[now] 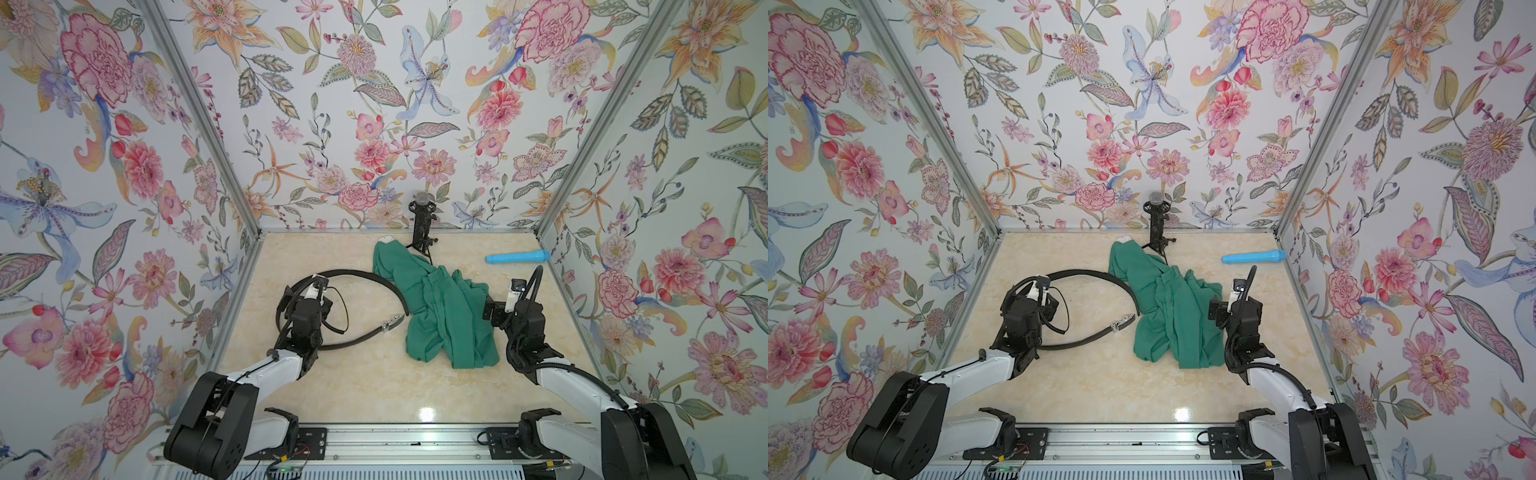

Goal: Remove the belt from the trousers
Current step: Reset both arms

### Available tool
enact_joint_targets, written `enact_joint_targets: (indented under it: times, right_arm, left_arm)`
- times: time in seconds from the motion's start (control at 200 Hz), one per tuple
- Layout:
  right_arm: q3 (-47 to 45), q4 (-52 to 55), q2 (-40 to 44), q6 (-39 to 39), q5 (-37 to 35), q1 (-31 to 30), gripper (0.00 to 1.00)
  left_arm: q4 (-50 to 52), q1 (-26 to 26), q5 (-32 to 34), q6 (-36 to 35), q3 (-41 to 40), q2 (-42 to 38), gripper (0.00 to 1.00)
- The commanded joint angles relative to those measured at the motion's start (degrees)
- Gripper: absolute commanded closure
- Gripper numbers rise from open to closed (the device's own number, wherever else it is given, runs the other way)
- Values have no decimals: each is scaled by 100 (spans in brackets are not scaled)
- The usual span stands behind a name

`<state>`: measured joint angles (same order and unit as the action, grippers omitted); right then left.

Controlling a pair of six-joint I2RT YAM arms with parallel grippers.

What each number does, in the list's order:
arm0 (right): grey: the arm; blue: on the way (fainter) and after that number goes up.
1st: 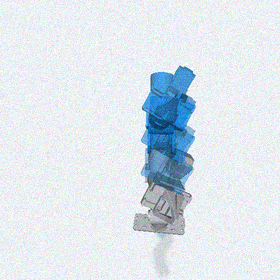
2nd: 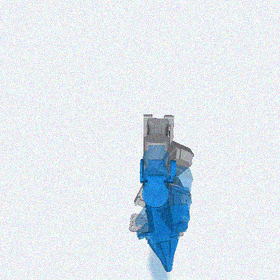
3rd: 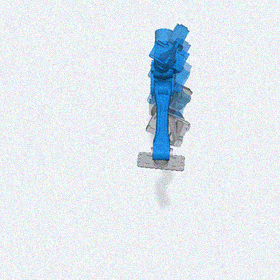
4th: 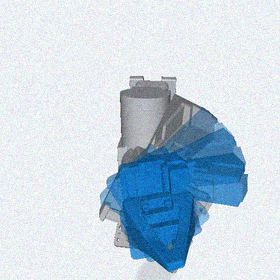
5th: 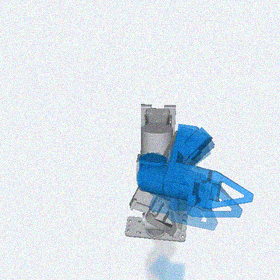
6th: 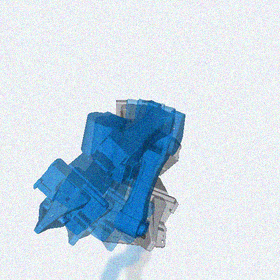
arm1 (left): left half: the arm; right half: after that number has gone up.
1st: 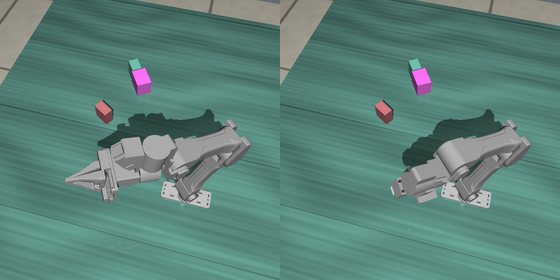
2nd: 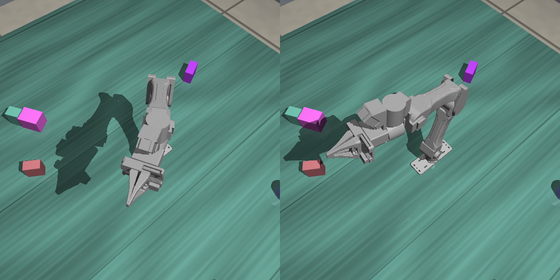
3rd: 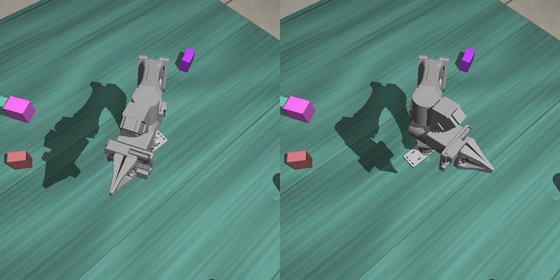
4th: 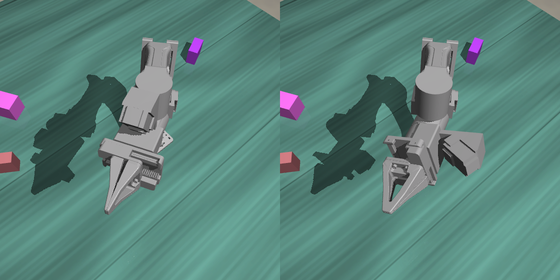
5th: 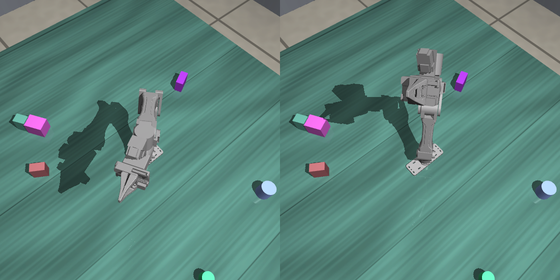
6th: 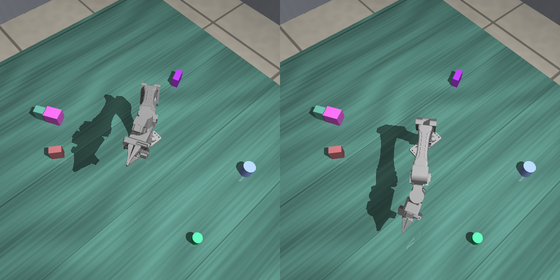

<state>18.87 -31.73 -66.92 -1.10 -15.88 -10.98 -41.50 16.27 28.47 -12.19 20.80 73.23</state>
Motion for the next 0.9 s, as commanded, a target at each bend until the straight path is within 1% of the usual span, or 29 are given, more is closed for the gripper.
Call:
enact_joint_targets:
  times: [0.0, 0.08, 0.14, 0.19, 0.22, 0.295, 0.33, 0.345, 0.4, 0.43, 0.475, 0.525, 0.55, 0.62, 0.686, 0.891]
  right_arm:
    - [-402, -1821, -478, 522, -137, 118, 0]
    - [-624, -2646, -789, 555, 219, 324, 0]
    - [-748, -3151, -1051, 572, 485, 468, 0]
    - [-812, -3524, -1333, 529, 651, 583, 0]
    - [-841, -3788, -1536, 513, 740, 637, 0]
    - [-829, -4269, -2093, 437, 801, 720, 0]
    - [-783, -4515, -2310, 472, 771, 714, 0]
    - [-756, -4456, -2309, 477, 755, 710, 0]
    - [-438, -3454, -2087, 391, 693, 728, 0]
    - [-229, -3115, -2117, 355, 673, 739, 0]
    - [-233, -3253, -2184, 273, 969, 905, 0]
    - [-193, -3057, -2128, 233, 999, 936, 0]
    - [-202, -3102, -2139, 240, 990, 926, 0]
    - [-231, -3186, -2151, 266, 903, 883, 0]
    - [-219, -3176, -2150, 283, 908, 874, 0]
    - [-216, -3156, -2152, 277, 929, 879, 0]
  left_arm:
    - [-1300, -258, -357, 542, -129, 155, 1]
    - [-1757, -342, -615, 327, -268, 379, 1]
    - [-2319, -497, -881, 393, -426, 600, 1]
    - [-2532, -656, -1065, 419, -484, 784, 1]
    - [-2570, -763, -1118, 668, -485, 903, 1]
    - [-3055, -990, -1164, 879, -566, 1253, 1]
    - [-3021, -1081, -1104, 1051, -553, 1290, 1]
    - [-3012, -1132, -1159, 1121, -565, 1286, 1]
    - [-3276, -1351, -1596, 1255, -701, 1356, 1]
    - [-3465, -1428, -1825, 1275, -813, 1421, 1]
    - [-4151, -1439, -1865, 1195, -976, 1596, 1]
    - [-3568, -1445, -1894, 1256, -890, 1434, 1]
    - [-3434, -1443, -1877, 1267, -824, 1436, 1]
    - [-4019, -1445, -1865, 1219, -969, 1579, 1]
    - [-3809, -1447, -1863, 1253, -913, 1541, 1]
    - [-3864, -1443, -1884, 1219, -920, 1556, 1]
